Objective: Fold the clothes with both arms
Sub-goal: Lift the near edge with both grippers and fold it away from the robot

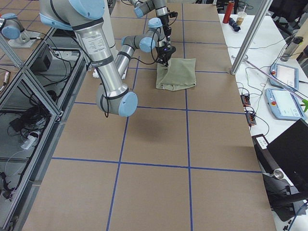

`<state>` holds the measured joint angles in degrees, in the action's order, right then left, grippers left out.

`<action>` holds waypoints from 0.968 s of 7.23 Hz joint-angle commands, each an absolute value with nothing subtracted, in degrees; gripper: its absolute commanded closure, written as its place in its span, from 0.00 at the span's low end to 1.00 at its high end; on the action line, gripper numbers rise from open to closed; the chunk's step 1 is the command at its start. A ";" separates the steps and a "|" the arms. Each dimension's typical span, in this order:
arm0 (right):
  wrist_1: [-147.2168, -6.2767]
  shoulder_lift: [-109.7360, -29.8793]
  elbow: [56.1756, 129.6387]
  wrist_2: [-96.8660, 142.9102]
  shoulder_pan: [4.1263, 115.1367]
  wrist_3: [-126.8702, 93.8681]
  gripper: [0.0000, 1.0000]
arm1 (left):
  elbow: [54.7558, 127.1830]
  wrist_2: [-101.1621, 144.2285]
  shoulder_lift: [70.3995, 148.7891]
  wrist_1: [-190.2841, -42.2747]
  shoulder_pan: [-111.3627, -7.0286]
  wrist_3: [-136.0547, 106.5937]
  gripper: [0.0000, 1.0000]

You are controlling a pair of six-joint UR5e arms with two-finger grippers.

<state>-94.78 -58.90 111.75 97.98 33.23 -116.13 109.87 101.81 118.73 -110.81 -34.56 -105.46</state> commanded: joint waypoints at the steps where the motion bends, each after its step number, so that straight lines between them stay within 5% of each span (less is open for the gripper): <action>1: -82.58 -54.25 96.66 100.88 37.60 -115.05 1.00 | 100.41 101.69 122.25 -114.40 -38.14 -101.35 1.00; 4: -75.45 -49.84 83.63 101.25 39.37 -111.91 1.00 | 84.18 100.38 127.07 -126.95 -39.46 -100.29 1.00; 5: -69.75 -46.44 74.45 101.69 40.51 -109.97 1.00 | 73.93 94.80 131.27 -131.79 -39.64 -98.37 0.76; 6: -65.43 -45.45 69.48 101.69 41.47 -99.86 0.01 | 67.48 92.57 132.87 -136.01 -41.29 -91.91 0.41; 7: -65.48 -45.61 69.09 105.78 46.27 -89.05 0.00 | 67.41 92.90 132.63 -136.66 -43.57 -88.19 0.37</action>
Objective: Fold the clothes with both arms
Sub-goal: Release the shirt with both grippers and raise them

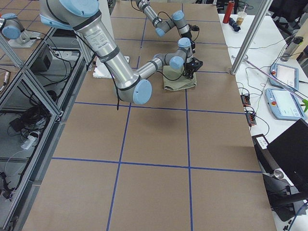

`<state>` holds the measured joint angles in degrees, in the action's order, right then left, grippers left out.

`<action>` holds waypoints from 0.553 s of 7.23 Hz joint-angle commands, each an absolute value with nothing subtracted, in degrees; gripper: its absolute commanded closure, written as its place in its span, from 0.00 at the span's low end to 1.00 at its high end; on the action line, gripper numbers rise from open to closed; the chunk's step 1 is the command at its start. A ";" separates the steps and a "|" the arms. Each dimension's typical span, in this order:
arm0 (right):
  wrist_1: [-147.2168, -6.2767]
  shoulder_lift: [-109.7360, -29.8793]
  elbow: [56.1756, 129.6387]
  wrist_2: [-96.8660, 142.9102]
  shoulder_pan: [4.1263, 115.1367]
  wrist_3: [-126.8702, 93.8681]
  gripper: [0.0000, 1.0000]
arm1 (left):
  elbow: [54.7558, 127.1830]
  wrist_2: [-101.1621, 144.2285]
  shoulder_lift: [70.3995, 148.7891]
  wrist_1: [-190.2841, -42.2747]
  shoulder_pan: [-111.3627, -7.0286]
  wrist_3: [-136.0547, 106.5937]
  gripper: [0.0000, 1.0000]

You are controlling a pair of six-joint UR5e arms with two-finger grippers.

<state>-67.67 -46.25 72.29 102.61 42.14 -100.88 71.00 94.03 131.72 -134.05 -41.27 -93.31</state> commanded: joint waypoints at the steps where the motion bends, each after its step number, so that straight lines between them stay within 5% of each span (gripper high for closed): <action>1: -65.74 -45.62 68.91 111.56 50.84 -83.90 0.00 | 67.50 93.07 132.10 -136.93 -43.68 -88.07 0.36; 4: -65.83 -53.05 69.60 120.53 58.94 -68.51 0.00 | 77.12 106.02 122.82 -136.59 -48.83 -75.48 0.37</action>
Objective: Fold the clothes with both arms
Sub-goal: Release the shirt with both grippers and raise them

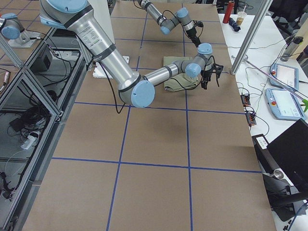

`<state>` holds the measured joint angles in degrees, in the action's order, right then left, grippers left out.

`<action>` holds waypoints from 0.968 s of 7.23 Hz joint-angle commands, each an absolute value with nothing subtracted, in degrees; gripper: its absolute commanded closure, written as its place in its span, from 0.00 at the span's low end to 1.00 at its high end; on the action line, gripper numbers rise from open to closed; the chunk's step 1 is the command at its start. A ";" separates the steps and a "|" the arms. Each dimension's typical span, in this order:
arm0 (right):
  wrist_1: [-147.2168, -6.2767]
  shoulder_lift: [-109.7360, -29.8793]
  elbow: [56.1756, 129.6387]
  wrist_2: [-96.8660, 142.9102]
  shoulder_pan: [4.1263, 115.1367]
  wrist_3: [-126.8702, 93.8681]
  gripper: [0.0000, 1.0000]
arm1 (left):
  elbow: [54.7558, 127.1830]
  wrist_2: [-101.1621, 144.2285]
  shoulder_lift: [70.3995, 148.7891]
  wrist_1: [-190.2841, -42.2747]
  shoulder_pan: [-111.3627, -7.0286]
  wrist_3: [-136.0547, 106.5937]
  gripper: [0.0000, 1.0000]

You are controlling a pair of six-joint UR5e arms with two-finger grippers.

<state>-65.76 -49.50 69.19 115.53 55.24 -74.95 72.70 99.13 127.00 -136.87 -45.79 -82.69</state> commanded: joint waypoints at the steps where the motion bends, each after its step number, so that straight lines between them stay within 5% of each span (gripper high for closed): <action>1: -65.92 -58.39 71.78 125.11 63.24 -60.38 0.00 | 81.78 112.52 117.74 -136.06 -52.78 -66.62 0.37; 5: -83.60 -69.07 74.80 134.47 81.71 -16.44 0.00 | 94.46 127.24 103.30 -116.27 -71.31 -23.32 0.36; 7: -93.57 -70.66 76.80 134.39 86.47 -3.81 0.00 | 92.74 130.17 102.74 -102.63 -82.65 -3.16 0.28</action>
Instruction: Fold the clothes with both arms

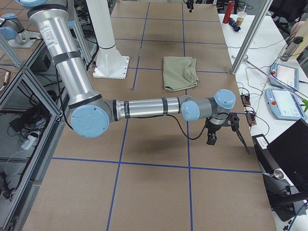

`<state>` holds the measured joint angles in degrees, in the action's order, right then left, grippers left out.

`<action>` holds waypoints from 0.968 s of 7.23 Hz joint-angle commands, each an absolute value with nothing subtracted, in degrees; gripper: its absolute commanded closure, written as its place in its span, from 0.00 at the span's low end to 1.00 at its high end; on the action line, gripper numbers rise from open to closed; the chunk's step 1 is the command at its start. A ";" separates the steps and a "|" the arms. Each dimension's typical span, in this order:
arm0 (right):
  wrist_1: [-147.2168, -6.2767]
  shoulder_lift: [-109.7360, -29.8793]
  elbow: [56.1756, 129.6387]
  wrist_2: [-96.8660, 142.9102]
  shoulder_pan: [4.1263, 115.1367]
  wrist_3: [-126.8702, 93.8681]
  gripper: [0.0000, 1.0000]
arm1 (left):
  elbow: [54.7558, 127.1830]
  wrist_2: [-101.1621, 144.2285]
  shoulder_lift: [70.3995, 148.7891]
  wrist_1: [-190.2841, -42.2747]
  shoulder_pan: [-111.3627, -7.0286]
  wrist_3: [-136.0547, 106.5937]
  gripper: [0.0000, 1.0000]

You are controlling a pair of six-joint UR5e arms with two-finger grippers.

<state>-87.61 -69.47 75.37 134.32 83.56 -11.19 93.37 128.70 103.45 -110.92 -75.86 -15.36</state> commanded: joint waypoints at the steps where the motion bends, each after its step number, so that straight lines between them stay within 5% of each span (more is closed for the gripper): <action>1: -95.08 -72.58 79.77 134.30 86.40 -3.69 0.00 | 90.38 130.69 102.92 -99.18 -85.92 -1.08 0.23; 2: -95.45 -75.38 83.02 134.12 86.31 -3.60 0.00 | 89.74 131.91 102.66 -98.79 -86.13 -0.97 0.21; 3: -96.32 -77.32 85.93 134.30 86.40 -3.60 0.00 | 90.08 132.18 102.66 -96.87 -86.22 -0.97 0.02; 7: -102.91 -78.49 89.20 133.77 86.22 -3.69 0.00 | 94.91 132.27 102.39 -82.57 -87.28 5.10 0.01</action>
<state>-102.10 -78.15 88.81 133.88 86.19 -3.69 93.29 132.20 102.49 -87.36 -87.28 4.28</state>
